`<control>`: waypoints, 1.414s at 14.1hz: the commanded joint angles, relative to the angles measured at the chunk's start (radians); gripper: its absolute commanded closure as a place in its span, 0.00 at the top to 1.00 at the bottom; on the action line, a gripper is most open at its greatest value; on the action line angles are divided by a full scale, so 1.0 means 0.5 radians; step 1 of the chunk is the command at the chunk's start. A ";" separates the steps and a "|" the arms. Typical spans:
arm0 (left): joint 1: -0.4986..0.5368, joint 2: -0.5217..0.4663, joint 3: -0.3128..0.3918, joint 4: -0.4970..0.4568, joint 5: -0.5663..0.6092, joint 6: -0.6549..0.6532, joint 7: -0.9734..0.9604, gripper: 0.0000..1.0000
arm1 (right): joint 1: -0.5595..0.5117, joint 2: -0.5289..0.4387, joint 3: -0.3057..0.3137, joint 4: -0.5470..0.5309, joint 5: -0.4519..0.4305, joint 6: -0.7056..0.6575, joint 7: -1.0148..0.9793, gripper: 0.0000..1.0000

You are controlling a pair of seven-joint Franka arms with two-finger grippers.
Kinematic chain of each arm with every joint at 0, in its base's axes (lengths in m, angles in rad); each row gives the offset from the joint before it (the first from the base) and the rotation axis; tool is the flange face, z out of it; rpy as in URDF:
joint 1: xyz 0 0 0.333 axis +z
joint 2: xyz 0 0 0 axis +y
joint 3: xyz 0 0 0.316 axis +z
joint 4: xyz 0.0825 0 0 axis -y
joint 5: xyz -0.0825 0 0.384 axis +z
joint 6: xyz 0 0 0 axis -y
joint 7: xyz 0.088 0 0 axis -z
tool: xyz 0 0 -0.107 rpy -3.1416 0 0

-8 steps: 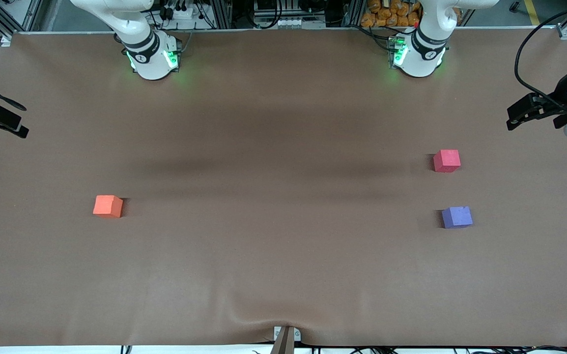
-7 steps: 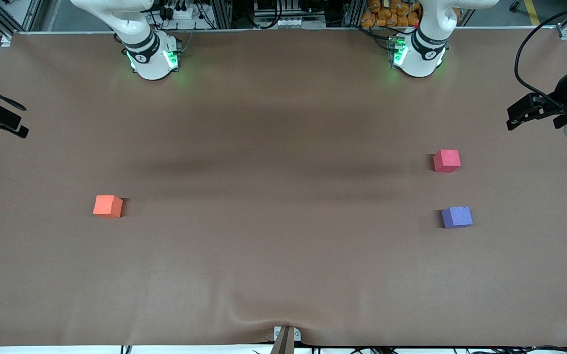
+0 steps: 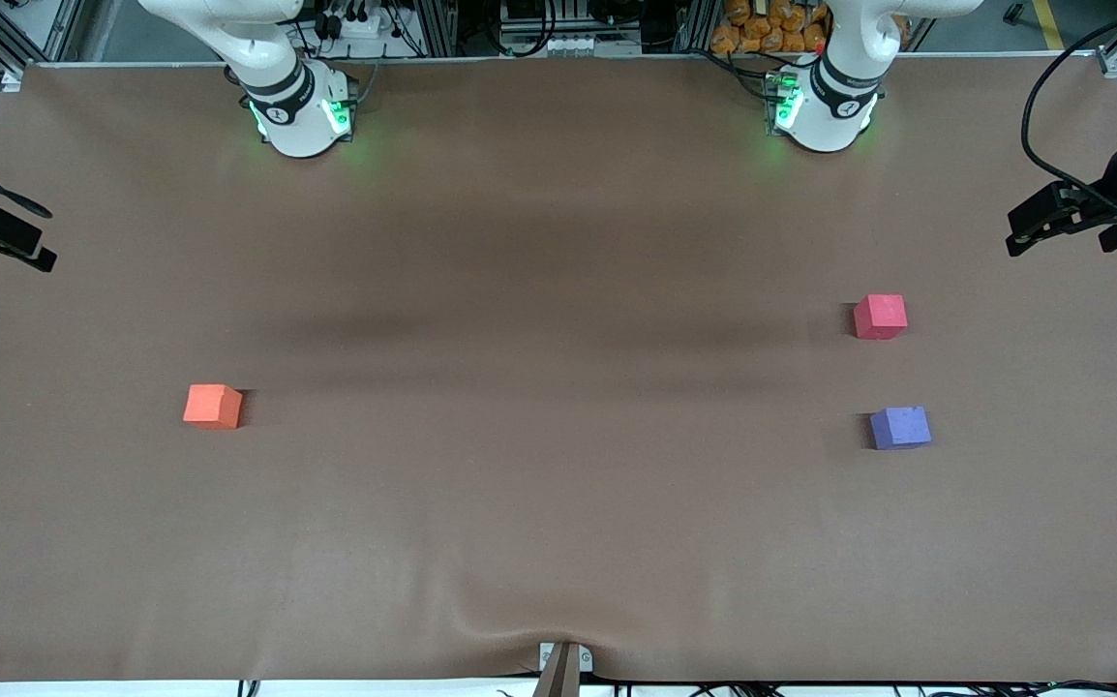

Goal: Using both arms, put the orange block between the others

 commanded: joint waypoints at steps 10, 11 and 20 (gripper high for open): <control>0.016 -0.009 -0.005 0.026 -0.030 -0.029 0.040 1.00 | -0.052 0.059 0.025 0.007 0.020 -0.030 0.010 1.00; 0.016 -0.009 -0.005 0.026 -0.030 -0.029 0.040 1.00 | -0.052 0.083 0.025 0.004 0.020 -0.030 0.001 1.00; 0.019 -0.028 -0.005 0.042 -0.088 -0.032 0.034 1.00 | -0.117 0.473 0.025 -0.011 0.023 -0.006 -0.002 1.00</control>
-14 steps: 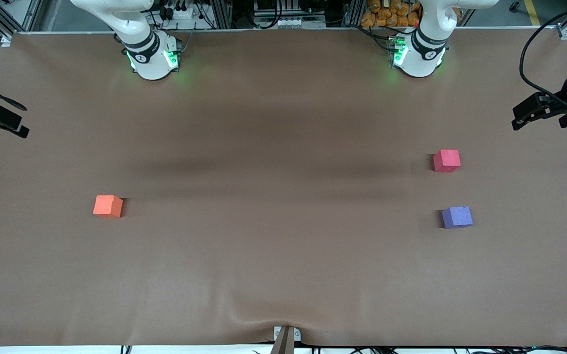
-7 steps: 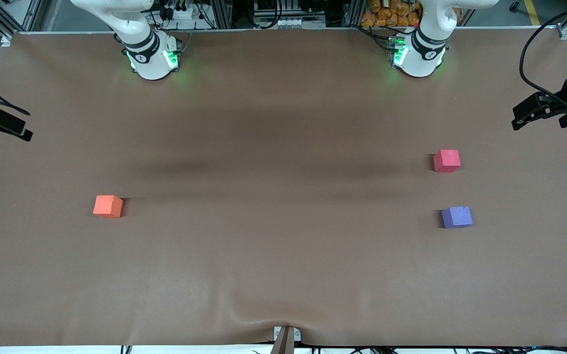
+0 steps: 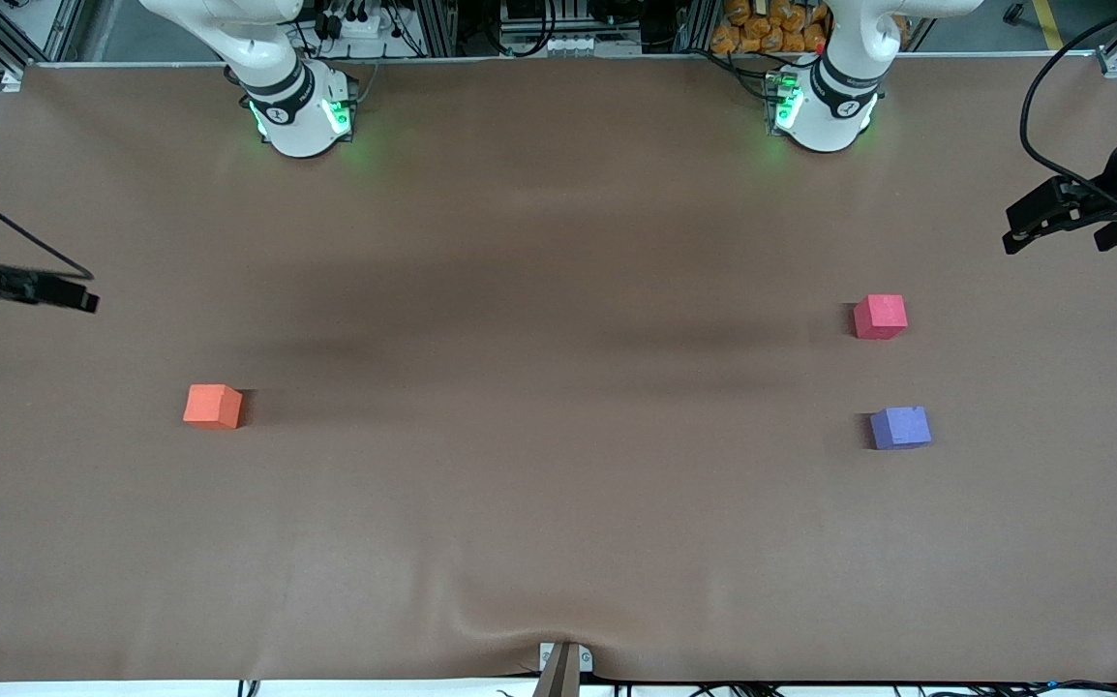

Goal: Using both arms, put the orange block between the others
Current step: 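Reach the open right gripper down to the orange block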

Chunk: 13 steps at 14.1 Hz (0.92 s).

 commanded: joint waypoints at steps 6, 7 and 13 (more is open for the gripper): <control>0.017 -0.002 0.000 0.018 -0.028 -0.020 0.031 1.00 | 0.092 0.329 0.037 0.037 0.032 0.239 0.001 1.00; 0.014 0.001 0.000 0.018 -0.028 -0.008 0.031 1.00 | 0.110 0.387 0.037 0.037 0.032 0.276 -0.002 1.00; 0.066 -0.005 0.000 0.012 -0.031 -0.001 0.043 1.00 | 0.105 0.510 0.037 -0.098 0.014 0.438 -0.100 1.00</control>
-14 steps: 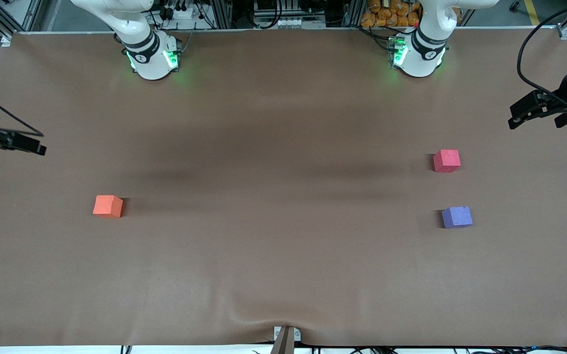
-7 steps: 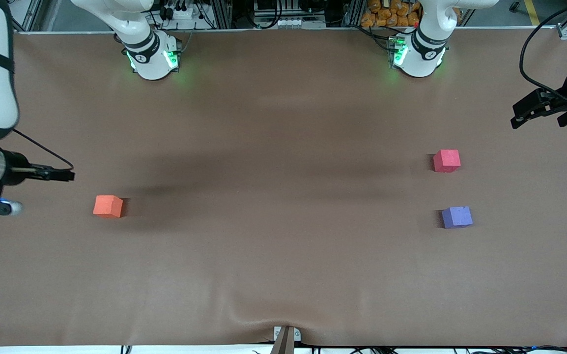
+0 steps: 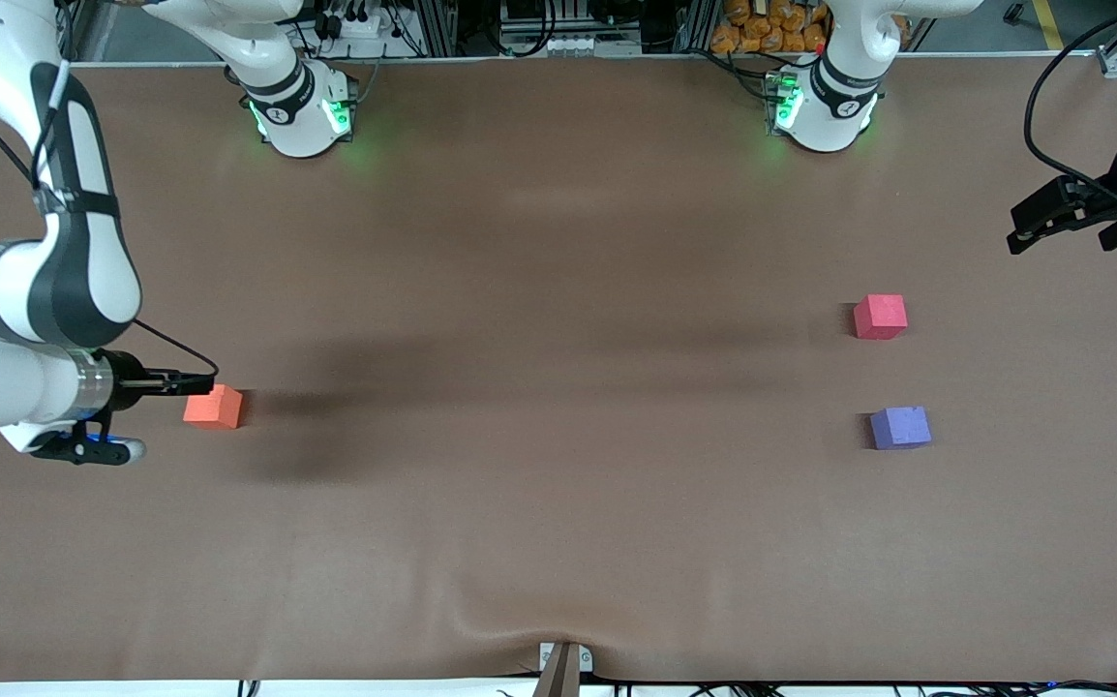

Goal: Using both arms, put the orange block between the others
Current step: 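Reach the open right gripper down to the orange block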

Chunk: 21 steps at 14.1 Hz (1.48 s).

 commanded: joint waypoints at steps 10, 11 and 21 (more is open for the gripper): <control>0.056 -0.028 -0.004 0.017 -0.045 -0.004 0.043 1.00 | -0.122 -0.038 -0.004 -0.674 0.001 0.905 -0.362 1.00; 0.059 -0.025 -0.004 0.017 -0.048 -0.004 0.043 1.00 | -0.122 -0.029 -0.004 -0.674 0.001 0.930 -0.362 1.00; 0.069 -0.010 -0.001 0.017 -0.069 -0.001 0.043 1.00 | -0.159 0.122 -0.007 -0.720 -0.036 1.148 -0.368 1.00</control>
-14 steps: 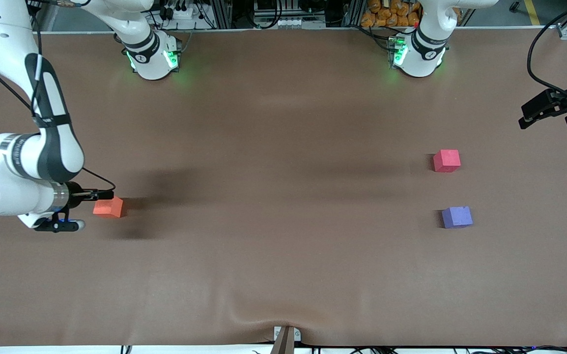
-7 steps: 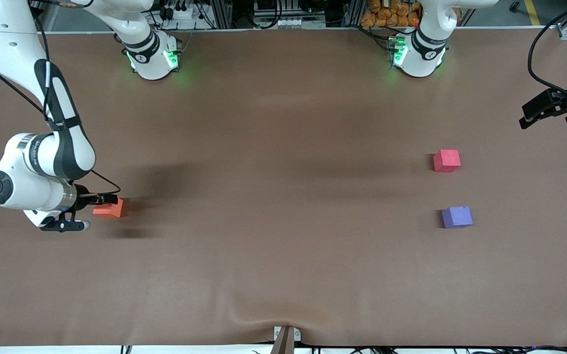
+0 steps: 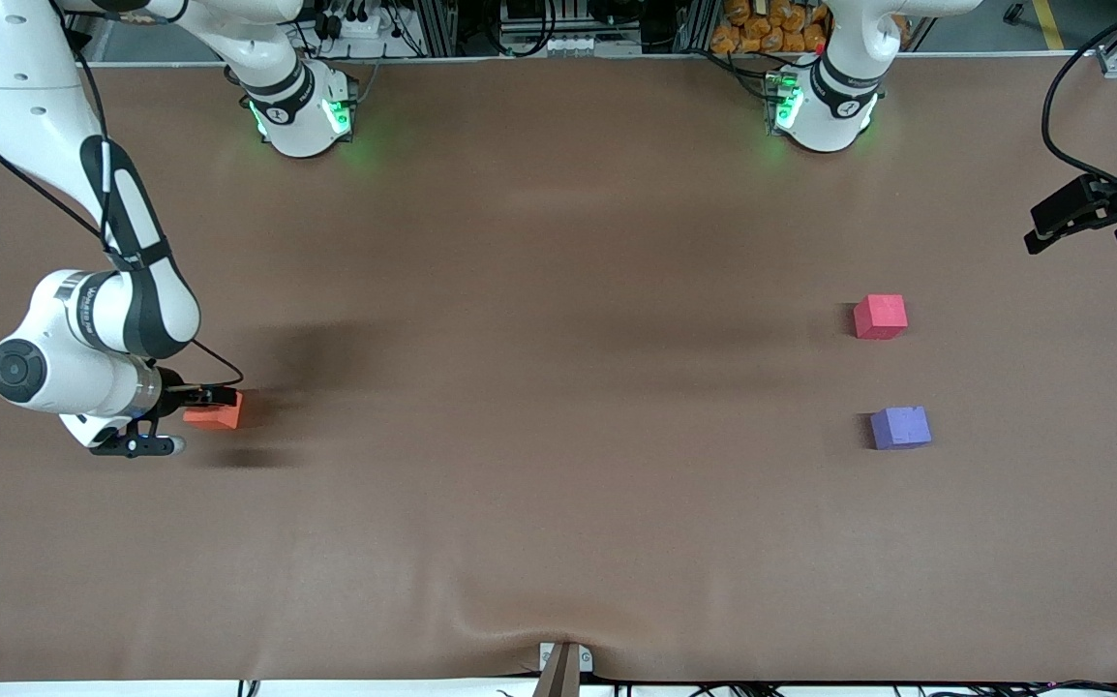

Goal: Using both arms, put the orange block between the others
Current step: 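Close the right gripper on the orange block and lift it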

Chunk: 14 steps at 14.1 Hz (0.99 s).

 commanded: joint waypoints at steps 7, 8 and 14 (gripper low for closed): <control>0.020 -0.002 -0.007 0.006 -0.039 0.001 0.039 1.00 | -0.054 0.052 0.027 -0.020 -0.025 0.087 -0.027 0.27; 0.020 0.001 -0.007 0.006 -0.039 0.010 0.039 1.00 | -0.054 0.052 0.030 -0.020 -0.025 0.084 -0.027 0.03; 0.023 0.001 -0.007 0.006 -0.039 0.013 0.042 1.00 | -0.048 0.049 0.030 -0.014 -0.022 0.057 -0.018 0.00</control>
